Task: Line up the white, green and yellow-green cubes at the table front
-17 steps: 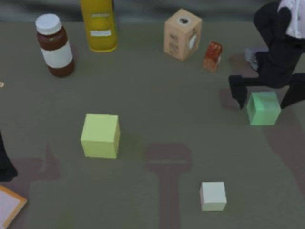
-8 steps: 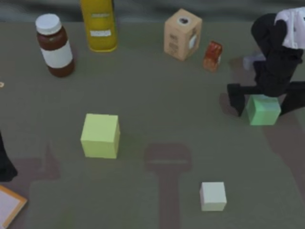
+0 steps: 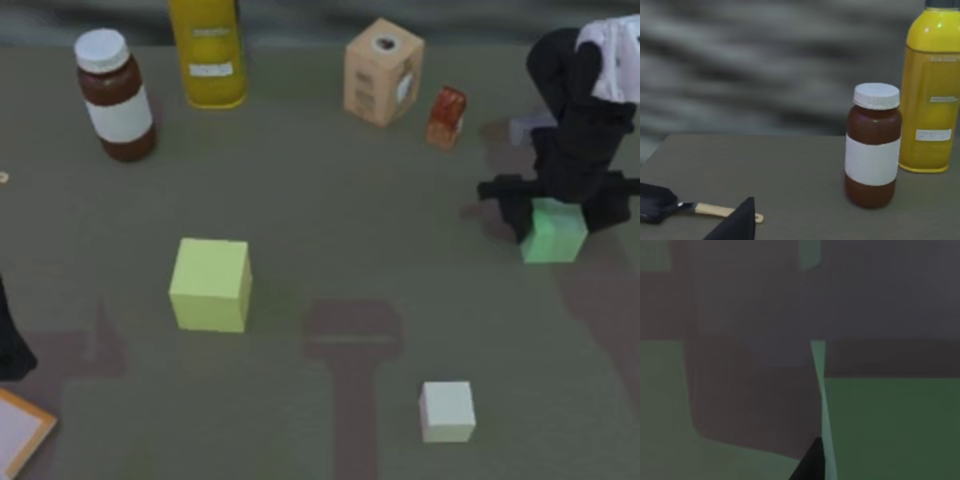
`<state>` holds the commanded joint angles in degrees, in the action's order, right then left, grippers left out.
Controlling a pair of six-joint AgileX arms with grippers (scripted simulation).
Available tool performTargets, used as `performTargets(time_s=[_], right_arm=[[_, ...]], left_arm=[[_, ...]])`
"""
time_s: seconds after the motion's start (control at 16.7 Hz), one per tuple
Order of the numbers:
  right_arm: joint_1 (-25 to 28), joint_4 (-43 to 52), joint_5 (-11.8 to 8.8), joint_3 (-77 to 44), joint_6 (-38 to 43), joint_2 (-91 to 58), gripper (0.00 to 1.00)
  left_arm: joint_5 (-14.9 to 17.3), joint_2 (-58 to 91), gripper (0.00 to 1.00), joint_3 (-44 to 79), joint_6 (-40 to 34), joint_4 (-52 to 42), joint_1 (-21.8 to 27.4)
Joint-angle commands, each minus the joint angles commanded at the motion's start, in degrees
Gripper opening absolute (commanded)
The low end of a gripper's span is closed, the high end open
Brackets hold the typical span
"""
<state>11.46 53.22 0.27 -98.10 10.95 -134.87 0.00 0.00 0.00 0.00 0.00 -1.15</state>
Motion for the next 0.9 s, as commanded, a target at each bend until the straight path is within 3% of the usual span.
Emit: performTargets(time_s=[0.18, 0.24, 0.9], right_arm=[[0.0, 0.0, 0.0, 0.0, 0.0, 0.0, 0.02], [0.0, 0.0, 0.0, 0.0, 0.0, 0.0, 0.0], [0.0, 2.7, 0.2, -2.2, -0.1, 1.8, 0.0]], left_arm=[[0.0, 0.0, 1.0, 0.0, 0.0, 0.0, 0.0], [0.0, 0.0, 1.0, 0.0, 0.0, 0.0, 0.0], [0.0, 0.0, 1.0, 0.0, 0.0, 0.0, 0.0]])
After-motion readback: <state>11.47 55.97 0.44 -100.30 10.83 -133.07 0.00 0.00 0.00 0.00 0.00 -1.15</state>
